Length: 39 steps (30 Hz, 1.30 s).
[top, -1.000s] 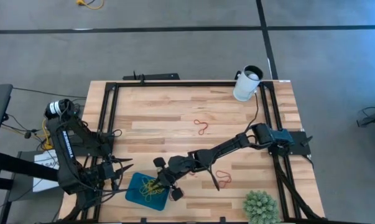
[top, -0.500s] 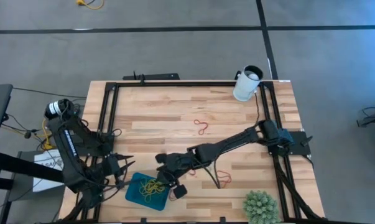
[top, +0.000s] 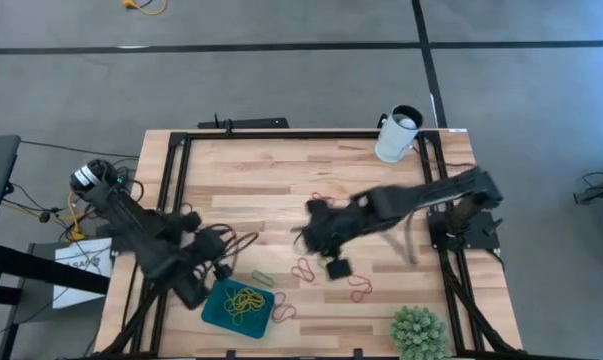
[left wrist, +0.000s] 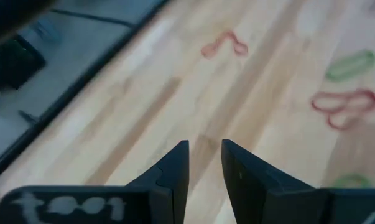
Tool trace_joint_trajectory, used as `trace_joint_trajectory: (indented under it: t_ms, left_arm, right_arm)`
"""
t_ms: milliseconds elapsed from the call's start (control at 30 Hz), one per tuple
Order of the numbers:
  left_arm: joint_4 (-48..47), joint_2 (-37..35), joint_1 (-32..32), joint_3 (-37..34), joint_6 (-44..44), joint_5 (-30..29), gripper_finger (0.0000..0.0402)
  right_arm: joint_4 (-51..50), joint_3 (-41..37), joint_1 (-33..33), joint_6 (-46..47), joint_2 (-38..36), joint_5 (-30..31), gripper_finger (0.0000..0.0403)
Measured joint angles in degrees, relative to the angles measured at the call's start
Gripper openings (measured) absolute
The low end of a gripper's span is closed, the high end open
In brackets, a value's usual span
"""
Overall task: Pick and place items into bin
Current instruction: Put the green rubber band into the blue bin
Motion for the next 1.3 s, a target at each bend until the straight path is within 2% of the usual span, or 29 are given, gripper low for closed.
trace_joint_trajectory:
  t_ms: [167, 267, 367, 467, 700, 833, 1033, 1300]
  left_arm:
    - [21.54, 0.00, 7.69, 0.00, 26.59, 10.44, 0.0084]
    - [30.88, 0.00, 12.41, 0.00, 38.05, 16.69, 0.0084]
    - [35.73, 0.09, 16.99, 0.00, 44.70, 25.97, 0.0084]
    - [36.52, 1.59, 20.44, 0.00, 48.40, 34.54, 0.0084]
    - [37.95, 11.29, 23.41, 0.00, 56.57, 51.21, 0.0084]
    - [39.51, 15.51, 24.41, 0.00, 59.19, 55.67, 0.0084]
    - [43.57, 18.05, 25.37, 0.00, 64.46, 61.34, 0.0084]
    - [44.21, 19.19, 25.66, 0.06, 68.12, 62.23, 0.0084]
  right_arm:
    - [-4.28, -0.60, -4.48, -0.19, -9.35, 0.73, 0.0060]
    - [-3.60, -3.64, -7.04, -0.22, -13.98, 0.66, 0.0060]
    - [-2.51, -8.55, -9.38, -1.41, -17.62, 1.12, 0.0060]
    - [-0.02, -15.81, -11.70, -1.64, -20.49, 1.16, 0.0060]
    - [13.61, -34.46, -14.93, -1.47, -24.78, -0.82, 0.0060]
    - [19.35, -40.40, -16.28, 1.11, -25.12, -3.55, 0.0060]
    - [26.78, -44.88, -16.71, 4.65, -25.11, -4.85, 0.0060]
    - [30.74, -46.41, -15.45, 9.11, -25.09, -5.37, 0.0060]
